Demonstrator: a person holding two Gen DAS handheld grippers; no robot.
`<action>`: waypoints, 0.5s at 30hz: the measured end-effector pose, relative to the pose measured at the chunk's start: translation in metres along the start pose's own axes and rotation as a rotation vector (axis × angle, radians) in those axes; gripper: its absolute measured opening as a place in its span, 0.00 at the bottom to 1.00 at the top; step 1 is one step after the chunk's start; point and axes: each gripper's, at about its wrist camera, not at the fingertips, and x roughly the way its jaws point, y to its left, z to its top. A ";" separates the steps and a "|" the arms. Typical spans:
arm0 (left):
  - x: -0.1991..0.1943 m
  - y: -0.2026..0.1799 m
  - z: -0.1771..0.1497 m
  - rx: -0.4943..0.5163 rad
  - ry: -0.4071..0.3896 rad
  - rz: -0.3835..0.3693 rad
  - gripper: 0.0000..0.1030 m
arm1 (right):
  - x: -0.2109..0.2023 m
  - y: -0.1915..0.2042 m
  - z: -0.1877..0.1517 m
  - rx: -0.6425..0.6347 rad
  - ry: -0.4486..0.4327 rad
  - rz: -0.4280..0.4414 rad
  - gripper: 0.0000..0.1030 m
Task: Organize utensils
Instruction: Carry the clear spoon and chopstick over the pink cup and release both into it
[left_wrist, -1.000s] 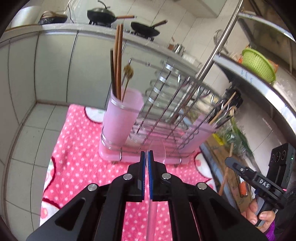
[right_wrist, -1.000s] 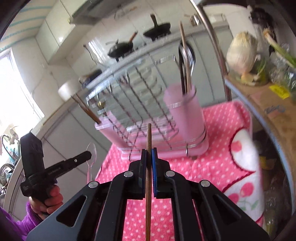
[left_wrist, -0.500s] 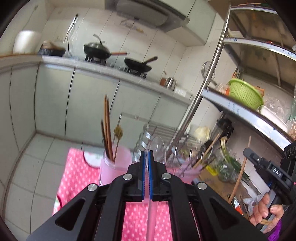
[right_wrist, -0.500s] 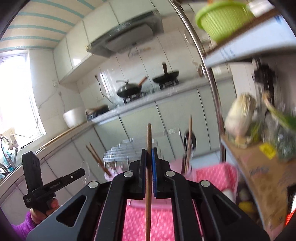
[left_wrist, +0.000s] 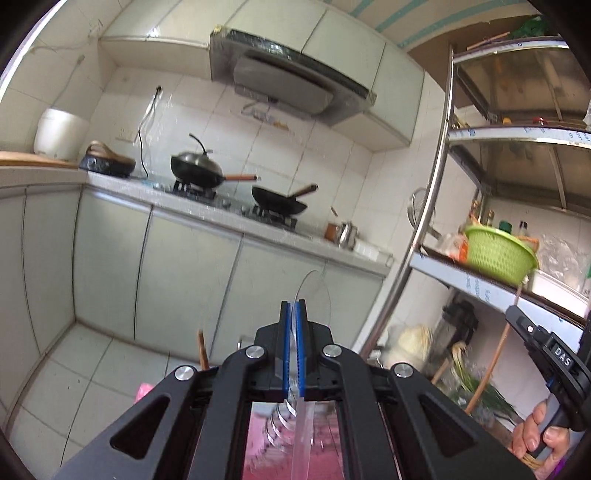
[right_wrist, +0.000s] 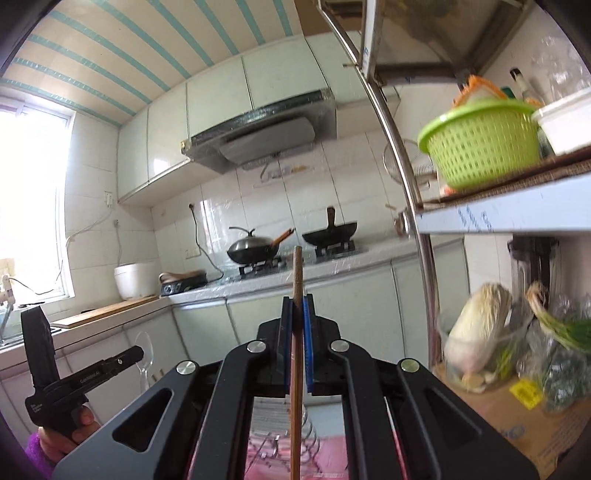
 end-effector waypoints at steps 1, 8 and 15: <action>0.003 -0.001 0.002 0.006 -0.017 0.007 0.02 | 0.002 0.000 0.001 -0.009 -0.010 -0.005 0.05; 0.029 -0.010 -0.011 0.120 -0.117 0.098 0.02 | 0.024 -0.009 0.001 -0.033 -0.031 -0.022 0.06; 0.052 -0.001 -0.029 0.143 -0.131 0.150 0.02 | 0.035 -0.015 0.003 -0.045 -0.045 -0.032 0.06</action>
